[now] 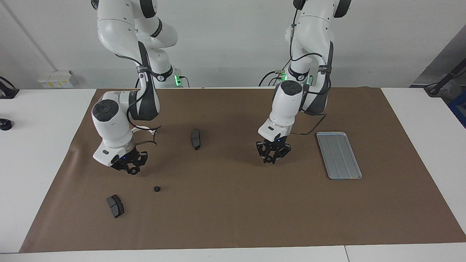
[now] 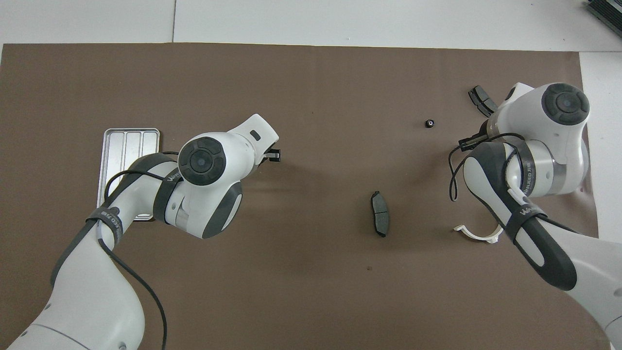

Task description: Place bearing gear from tray to pile

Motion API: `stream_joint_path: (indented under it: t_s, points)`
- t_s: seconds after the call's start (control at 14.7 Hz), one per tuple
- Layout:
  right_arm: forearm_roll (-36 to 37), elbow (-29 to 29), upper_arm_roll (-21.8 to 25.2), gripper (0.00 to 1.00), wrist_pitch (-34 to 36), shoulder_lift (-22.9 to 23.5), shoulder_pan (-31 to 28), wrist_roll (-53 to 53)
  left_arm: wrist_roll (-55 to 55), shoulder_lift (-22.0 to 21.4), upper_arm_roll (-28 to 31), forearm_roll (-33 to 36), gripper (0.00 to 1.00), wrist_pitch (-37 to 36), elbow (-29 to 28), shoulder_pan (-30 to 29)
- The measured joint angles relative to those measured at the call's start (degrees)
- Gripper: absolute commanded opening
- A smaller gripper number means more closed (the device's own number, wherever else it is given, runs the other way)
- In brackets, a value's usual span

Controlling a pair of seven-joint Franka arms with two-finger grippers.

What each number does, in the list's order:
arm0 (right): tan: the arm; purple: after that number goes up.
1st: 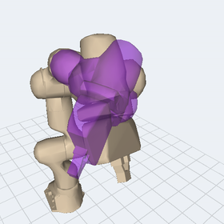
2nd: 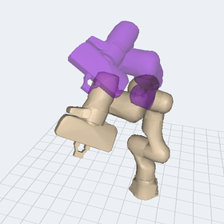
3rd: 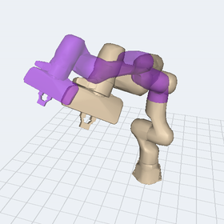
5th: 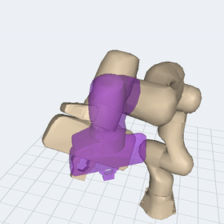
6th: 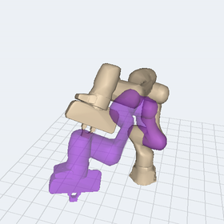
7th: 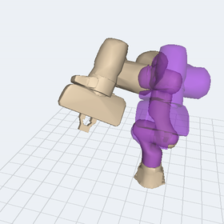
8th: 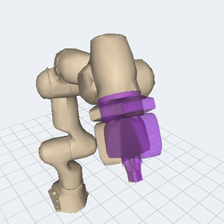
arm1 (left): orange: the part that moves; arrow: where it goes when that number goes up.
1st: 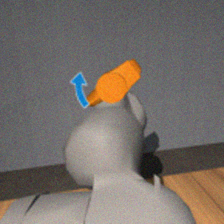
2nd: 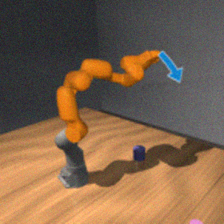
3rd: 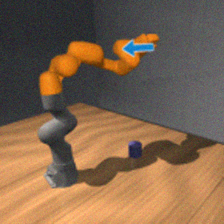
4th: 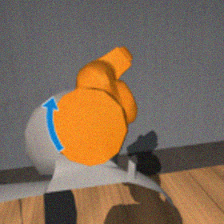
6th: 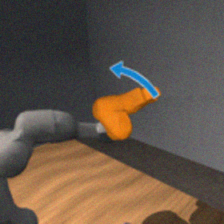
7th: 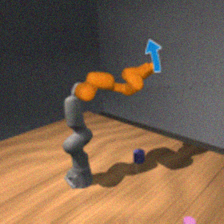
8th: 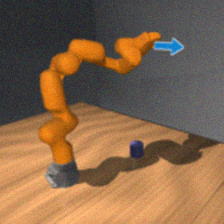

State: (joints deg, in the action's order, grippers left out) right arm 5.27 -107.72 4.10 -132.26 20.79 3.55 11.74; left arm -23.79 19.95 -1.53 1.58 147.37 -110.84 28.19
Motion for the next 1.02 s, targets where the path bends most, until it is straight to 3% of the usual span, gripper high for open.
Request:
stream_joint_path:
  t_s: [0.14, 0.2, 0.27, 0.34, 0.75, 0.89, 1.02]
  points:
    - [-0.4, -1.5, 0.0, 0.26, -1.5, -0.2, -0.5, 0.0, -2.1, 1.9, 0.0, 0.1, 0.00, 0.5, 1.8, 1.9]
    - [-0.4, -1.8, 0.0, 0.41, -1.7, -0.2, -0.7, 0.0, -2.7, 2.8, 0.0, 0.1, 0.14, 1.4, 2.3, 2.7]
    - [-0.5, -2.0, 0.0, 0.95, -1.8, -0.2, -0.9, 0.0, -3.1, 3.7, -0.1, 0.1, 0.60, 2.5, 2.6, 3.3]
    - [-0.5, -2.1, 0.0, 1.00, -1.8, -0.2, -1.2, 0.0, -3.3, 4.4, -0.1, 0.1, 1.00, 3.3, 2.7, 3.6]
    - [-0.7, -0.7, -1.1, 1.00, -3.2, -1.0, -1.1, -0.2, -3.6, 4.5, 0.4, 0.1, 1.00, 3.7, 4.8, 3.6]
    - [-0.9, 0.3, -3.6, 1.00, -1.9, -2.8, -0.9, -3.9, -3.6, 2.4, 0.9, 0.1, 1.00, 1.7, 5.1, 2.0]
    - [-0.9, 2.5, -6.5, 1.00, 2.0, -4.0, 0.8, -11.7, -2.4, -1.4, 1.1, 0.1, 1.00, -4.9, 5.2, -1.0]
